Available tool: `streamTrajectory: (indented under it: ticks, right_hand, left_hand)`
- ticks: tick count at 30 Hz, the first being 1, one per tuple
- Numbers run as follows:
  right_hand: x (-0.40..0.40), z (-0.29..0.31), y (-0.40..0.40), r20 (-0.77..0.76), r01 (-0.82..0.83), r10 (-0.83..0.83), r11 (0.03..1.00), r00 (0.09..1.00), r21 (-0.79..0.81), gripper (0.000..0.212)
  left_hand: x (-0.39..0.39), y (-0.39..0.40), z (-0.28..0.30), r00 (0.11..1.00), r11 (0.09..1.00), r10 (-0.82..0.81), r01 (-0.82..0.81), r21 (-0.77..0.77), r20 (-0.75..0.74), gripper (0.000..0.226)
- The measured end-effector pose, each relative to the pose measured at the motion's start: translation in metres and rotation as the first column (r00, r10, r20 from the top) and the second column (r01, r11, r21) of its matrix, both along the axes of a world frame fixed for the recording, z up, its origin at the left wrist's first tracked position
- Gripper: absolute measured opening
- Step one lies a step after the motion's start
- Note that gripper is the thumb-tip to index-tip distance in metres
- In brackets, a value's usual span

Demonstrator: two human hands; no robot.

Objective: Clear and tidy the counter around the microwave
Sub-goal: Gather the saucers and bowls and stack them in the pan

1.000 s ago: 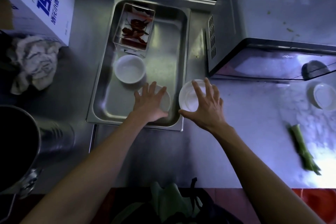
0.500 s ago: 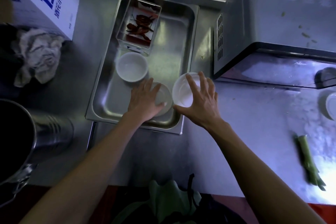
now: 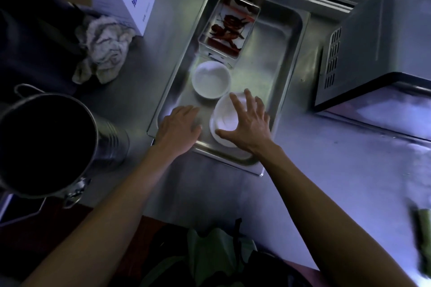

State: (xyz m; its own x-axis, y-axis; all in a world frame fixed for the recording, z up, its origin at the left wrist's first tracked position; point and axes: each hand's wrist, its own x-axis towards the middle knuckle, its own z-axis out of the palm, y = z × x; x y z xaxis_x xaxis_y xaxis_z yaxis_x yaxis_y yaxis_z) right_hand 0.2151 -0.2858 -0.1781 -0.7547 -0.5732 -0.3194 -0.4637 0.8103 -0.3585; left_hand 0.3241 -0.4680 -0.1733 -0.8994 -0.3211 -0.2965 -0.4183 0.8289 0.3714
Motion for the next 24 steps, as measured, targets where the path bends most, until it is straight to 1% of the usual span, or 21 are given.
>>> streamTrajectory:
  ticks: [6,11,19,24]
  right_hand:
    - [0.008,-0.021,-0.006,0.030,0.007,-0.010,0.996,0.999,0.089,0.110]
    - [0.011,-0.034,-0.012,0.058,0.009,-0.017,0.992,0.998,0.123,0.109]
    - [0.016,-0.048,-0.016,0.058,0.005,-0.014,0.988,0.998,0.151,0.110]
    - [0.015,-0.049,-0.015,0.078,-0.013,0.001,0.989,0.997,0.148,0.112]
  left_hand:
    - [0.004,-0.008,-0.008,0.999,0.999,0.006,-0.003,0.050,-0.051,0.050]
    - [0.005,-0.012,-0.007,0.996,0.996,0.040,-0.034,0.079,-0.074,0.048]
    - [0.008,-0.018,-0.012,0.998,0.997,0.006,-0.002,0.074,-0.059,0.047]
    - [0.005,-0.014,-0.016,0.998,0.996,-0.052,0.054,0.075,-0.023,0.047]
